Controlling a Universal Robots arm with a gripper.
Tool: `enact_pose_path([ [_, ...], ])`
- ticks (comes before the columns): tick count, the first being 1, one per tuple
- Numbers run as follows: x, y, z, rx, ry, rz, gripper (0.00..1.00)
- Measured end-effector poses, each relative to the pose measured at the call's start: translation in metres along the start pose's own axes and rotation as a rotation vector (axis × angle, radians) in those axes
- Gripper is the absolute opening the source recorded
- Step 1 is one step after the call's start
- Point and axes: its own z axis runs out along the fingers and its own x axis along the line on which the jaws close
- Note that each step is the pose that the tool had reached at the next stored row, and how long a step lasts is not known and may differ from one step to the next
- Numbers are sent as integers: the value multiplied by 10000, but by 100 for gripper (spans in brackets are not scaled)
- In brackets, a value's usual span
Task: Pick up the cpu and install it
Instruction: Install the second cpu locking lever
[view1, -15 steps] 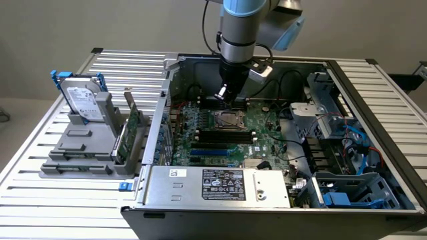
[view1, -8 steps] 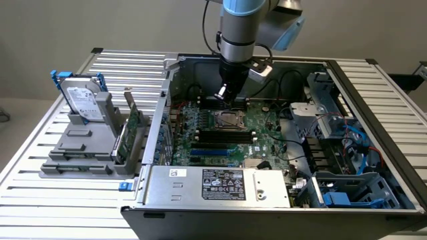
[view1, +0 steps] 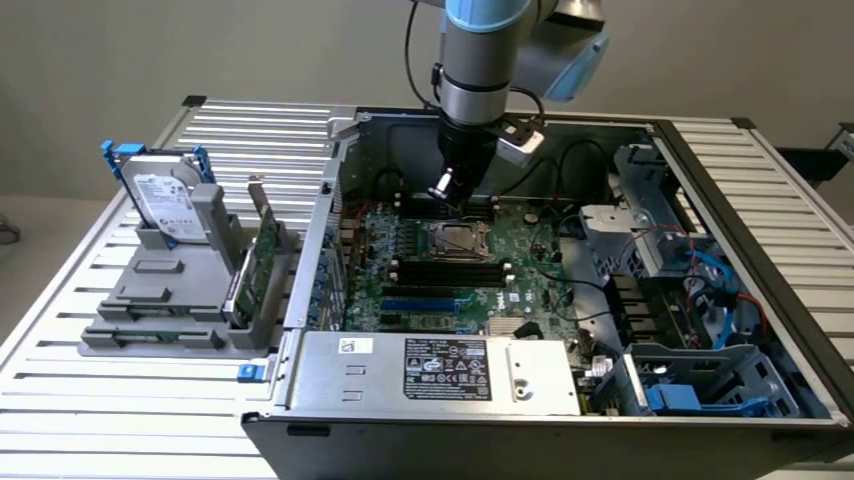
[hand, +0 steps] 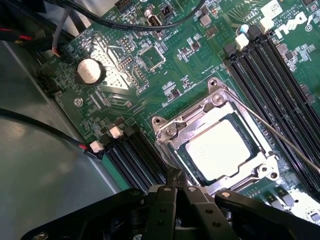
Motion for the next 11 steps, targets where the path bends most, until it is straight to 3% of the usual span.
enact_pose_path([
  [1, 0, 0, 0, -4, 1, 1, 11],
  [3, -63, 13, -73, -137, -169, 8, 11],
  [11, -64, 14, -76, -140, -179, 7, 11],
])
